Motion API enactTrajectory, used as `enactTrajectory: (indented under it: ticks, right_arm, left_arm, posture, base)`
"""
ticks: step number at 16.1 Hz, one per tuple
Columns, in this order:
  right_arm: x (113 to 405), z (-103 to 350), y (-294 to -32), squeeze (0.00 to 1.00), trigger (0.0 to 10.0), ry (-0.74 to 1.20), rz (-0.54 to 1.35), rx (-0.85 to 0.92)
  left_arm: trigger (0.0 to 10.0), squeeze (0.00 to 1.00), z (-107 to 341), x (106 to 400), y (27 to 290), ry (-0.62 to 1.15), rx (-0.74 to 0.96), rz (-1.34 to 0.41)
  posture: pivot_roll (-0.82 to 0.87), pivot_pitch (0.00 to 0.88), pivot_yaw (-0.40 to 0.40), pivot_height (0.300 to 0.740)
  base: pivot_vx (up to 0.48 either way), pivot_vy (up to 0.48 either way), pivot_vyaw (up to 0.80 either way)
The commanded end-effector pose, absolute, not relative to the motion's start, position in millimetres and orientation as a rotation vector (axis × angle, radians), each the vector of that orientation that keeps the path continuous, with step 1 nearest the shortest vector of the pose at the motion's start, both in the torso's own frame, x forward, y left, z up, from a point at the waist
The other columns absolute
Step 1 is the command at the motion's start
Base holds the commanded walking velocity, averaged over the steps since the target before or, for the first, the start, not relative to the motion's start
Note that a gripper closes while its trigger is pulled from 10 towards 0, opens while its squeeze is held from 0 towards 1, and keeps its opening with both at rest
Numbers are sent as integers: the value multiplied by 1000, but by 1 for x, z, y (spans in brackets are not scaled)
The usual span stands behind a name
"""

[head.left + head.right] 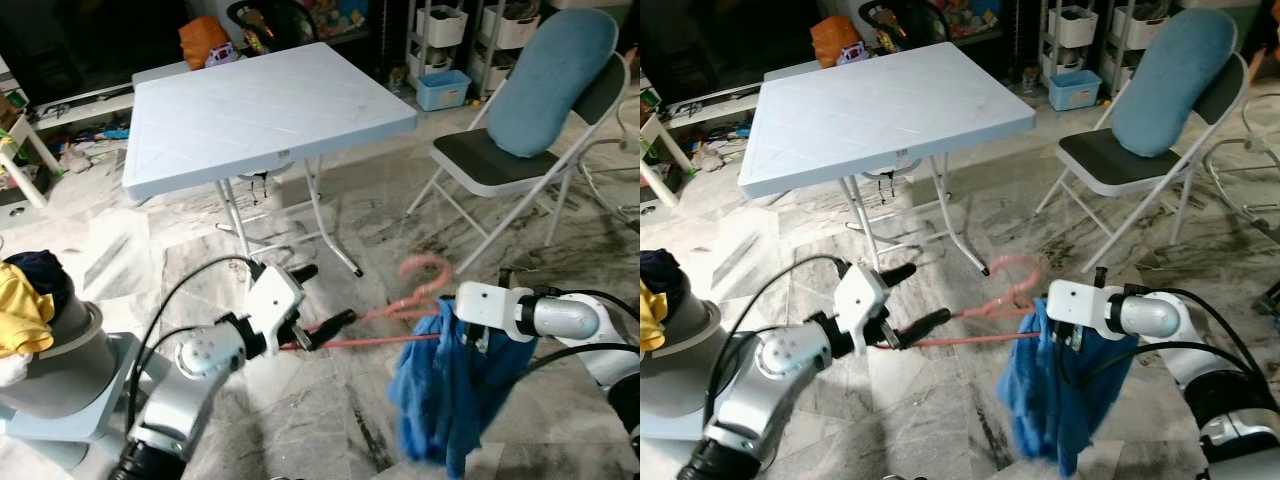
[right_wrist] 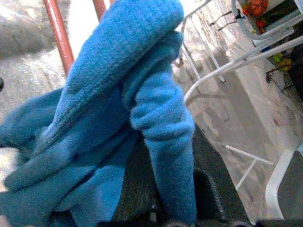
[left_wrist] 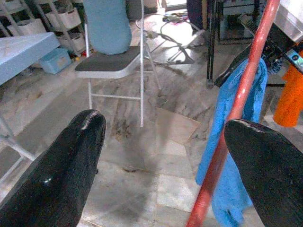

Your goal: Hang hanger

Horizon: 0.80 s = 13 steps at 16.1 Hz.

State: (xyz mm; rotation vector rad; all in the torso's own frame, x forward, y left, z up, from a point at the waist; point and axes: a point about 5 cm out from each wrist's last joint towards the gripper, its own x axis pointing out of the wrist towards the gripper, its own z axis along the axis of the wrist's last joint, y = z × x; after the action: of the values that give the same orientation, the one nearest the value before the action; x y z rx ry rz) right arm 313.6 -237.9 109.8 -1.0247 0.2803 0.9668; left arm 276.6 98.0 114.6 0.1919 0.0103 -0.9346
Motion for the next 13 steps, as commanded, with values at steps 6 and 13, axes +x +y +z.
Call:
enactTrajectory:
  ticks: [6, 13]
  right_arm:
    - [322, 128, -223, 0, 10000, 156, 1029, -1051]
    - [315, 127, -220, 0, 10000, 145, 1095, -1015]
  left_arm:
    - [10000, 0, 108, 280, 106, 132, 196, -1134]
    - [0, 0, 108, 288, 109, 147, 175, -1178]
  posture:
    - [-129, 0, 119, 740]
    - [-144, 0, 121, 740]
  base:
    - [0, 0, 0]
    - [0, 0, 0]
